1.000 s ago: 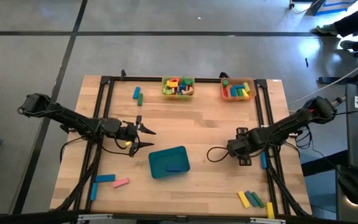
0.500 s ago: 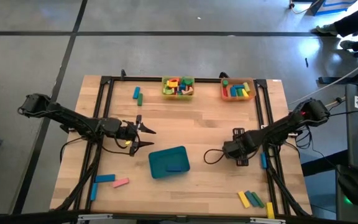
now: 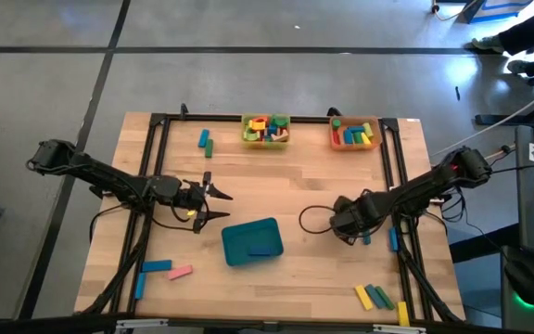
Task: Sort blocks by size
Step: Put the blue rectangular block into the blue bin
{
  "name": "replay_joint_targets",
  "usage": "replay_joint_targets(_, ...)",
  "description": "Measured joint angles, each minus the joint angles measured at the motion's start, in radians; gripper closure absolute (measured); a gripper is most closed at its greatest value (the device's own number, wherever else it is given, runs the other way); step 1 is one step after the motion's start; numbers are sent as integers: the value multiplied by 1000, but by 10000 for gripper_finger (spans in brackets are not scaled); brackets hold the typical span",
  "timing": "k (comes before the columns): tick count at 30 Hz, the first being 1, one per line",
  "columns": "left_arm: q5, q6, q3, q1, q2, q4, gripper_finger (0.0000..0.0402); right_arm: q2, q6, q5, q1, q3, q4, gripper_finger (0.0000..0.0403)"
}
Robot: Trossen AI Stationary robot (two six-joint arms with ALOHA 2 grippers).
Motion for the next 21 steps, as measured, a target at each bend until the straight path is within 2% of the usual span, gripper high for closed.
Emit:
replay_joint_targets(4, 0, 0, 0, 0, 0, 0, 190, -1, 193, -105, 1, 67, -138, 160)
replay_joint_targets(8, 0, 0, 0, 0, 0, -12, 190, -2, 368, -193, 13, 65, -152, 160)
replay_joint_targets(17, 0, -1, 0, 0, 0, -21, 190, 2, 589, -209, 83, -25, -55, 161)
replay_joint_targets(21, 0, -4, 0, 0, 0, -20, 190, 2, 627, -216, 107, -69, 21, 182)
